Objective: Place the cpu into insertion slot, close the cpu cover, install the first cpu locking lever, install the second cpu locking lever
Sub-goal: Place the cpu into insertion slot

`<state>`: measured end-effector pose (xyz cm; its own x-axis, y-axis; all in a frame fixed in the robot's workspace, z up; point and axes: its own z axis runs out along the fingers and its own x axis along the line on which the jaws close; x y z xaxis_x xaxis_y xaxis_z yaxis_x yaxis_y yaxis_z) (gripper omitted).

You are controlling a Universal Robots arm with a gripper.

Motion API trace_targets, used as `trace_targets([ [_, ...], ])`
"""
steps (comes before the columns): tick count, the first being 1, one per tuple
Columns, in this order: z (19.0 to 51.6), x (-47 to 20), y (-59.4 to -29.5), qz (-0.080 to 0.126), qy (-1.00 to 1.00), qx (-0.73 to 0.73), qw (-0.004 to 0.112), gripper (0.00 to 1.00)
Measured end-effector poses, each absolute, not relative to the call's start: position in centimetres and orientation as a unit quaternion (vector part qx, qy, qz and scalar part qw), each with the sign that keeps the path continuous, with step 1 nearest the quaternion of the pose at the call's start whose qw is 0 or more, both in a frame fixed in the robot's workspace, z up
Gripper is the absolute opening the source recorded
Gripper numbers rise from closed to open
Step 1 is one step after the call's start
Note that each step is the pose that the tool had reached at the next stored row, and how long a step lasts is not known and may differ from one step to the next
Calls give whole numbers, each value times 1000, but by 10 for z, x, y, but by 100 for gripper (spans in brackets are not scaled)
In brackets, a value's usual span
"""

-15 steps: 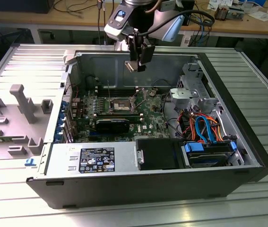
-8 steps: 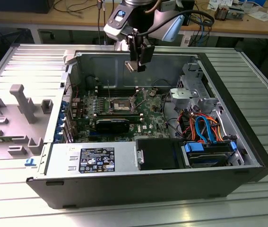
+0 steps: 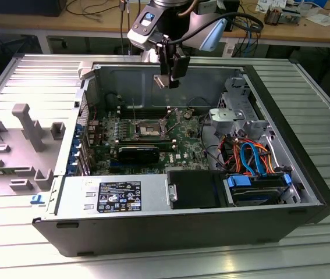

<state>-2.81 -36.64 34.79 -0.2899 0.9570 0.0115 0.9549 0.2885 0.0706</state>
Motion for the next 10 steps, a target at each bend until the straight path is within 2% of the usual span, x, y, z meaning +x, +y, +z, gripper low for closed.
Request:
trace_targets([
  [10, 348, -28, -366, 32, 802, 596, 16, 54],
])
